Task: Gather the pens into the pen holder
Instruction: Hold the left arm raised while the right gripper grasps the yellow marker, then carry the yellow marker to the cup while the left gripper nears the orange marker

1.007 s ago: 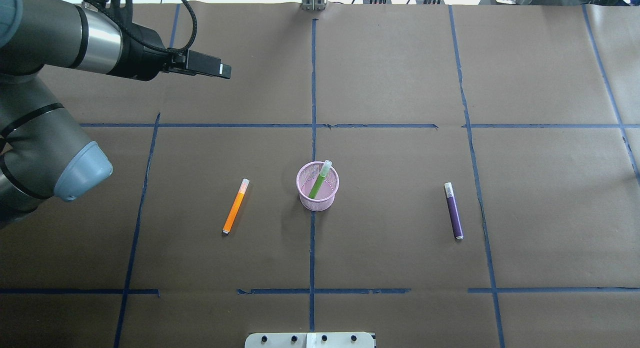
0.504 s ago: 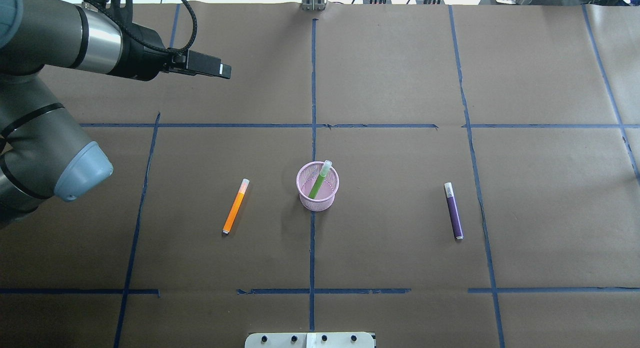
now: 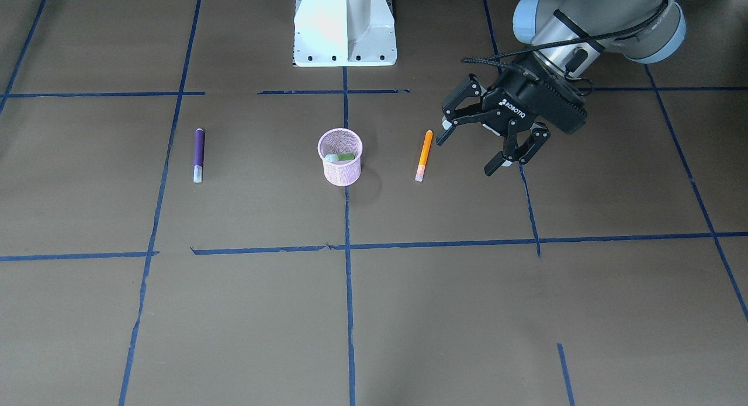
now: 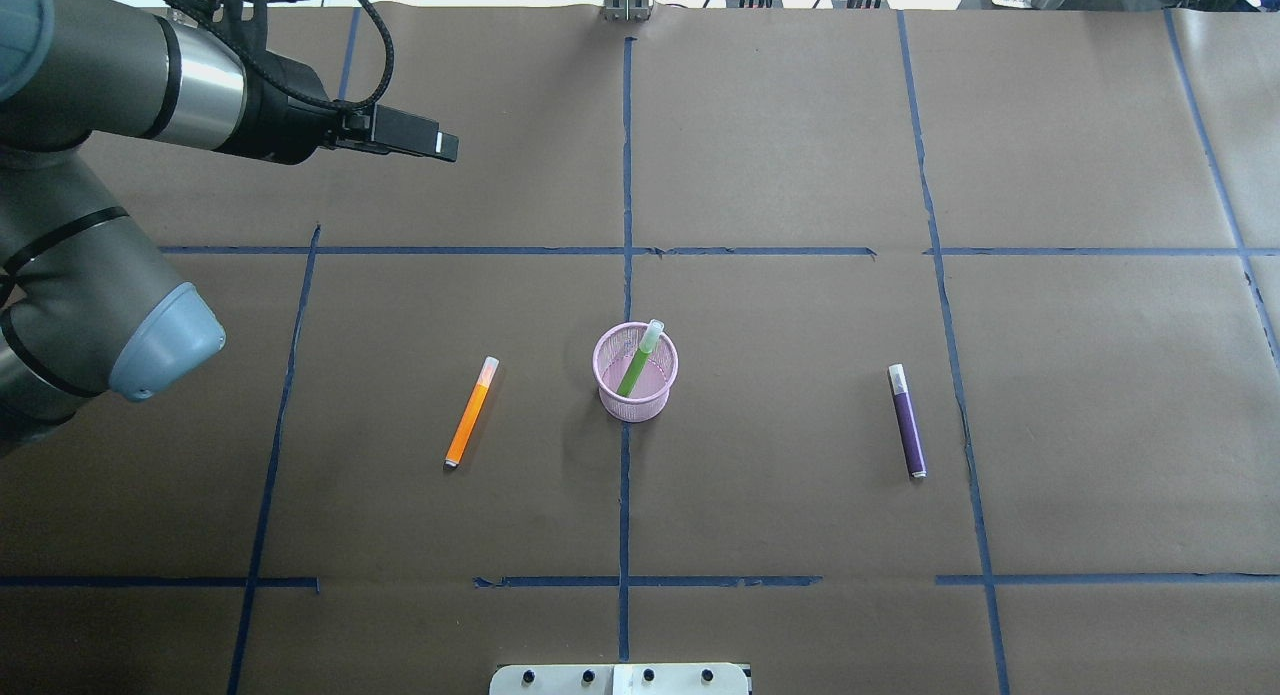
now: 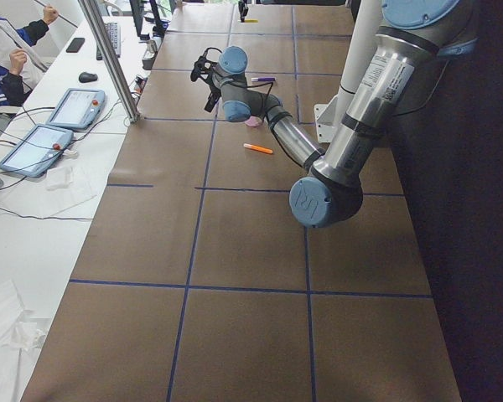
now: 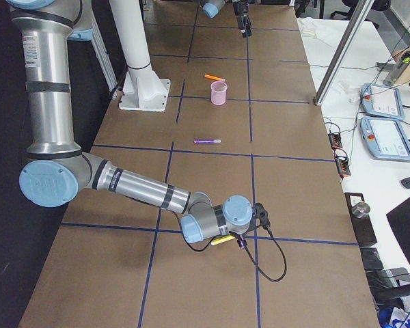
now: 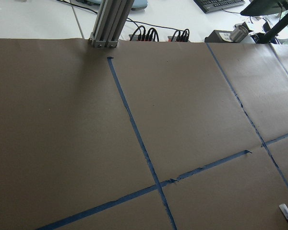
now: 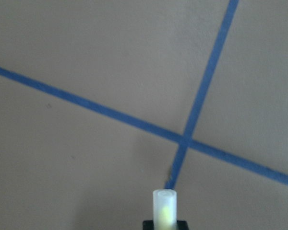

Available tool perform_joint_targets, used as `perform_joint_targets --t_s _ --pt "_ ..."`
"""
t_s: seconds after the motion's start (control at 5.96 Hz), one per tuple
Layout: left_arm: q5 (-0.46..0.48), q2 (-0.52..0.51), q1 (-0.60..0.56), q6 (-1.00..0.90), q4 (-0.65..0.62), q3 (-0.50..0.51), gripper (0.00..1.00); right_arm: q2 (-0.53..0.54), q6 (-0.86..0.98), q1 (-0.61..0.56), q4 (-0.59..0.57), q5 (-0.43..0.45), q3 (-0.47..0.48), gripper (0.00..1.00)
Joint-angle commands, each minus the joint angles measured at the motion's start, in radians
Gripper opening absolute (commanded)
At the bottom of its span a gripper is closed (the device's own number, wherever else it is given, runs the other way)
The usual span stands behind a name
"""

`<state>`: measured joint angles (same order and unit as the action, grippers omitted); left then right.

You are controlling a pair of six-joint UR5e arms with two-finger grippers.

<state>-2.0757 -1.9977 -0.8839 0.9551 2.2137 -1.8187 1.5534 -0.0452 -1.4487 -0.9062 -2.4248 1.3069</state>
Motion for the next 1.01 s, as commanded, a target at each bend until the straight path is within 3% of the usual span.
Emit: perform_joint_targets --t_s 0.0,0.34,0.67,0.84 --pt "-0.003 0.052 0.003 -0.097 -0.119 -0.004 1.00 -0.007 -0.266 -0.006 0.000 0.003 0.253 0.00" --pt "-0.001 0.057 0.043 -0.104 -0.225 0.002 1.00 -0.076 -0.585 0.037 0.001 0.027 0.468 0.00" --pt "0.012 0.051 0.137 -0.104 -0.299 0.004 1.00 -0.180 -0.829 0.236 0.001 0.268 0.615 0.00" --pt "0.014 0.053 0.158 -0.104 -0.299 0.010 1.00 -0.249 -0.916 0.325 0.000 0.361 0.636 0.00"
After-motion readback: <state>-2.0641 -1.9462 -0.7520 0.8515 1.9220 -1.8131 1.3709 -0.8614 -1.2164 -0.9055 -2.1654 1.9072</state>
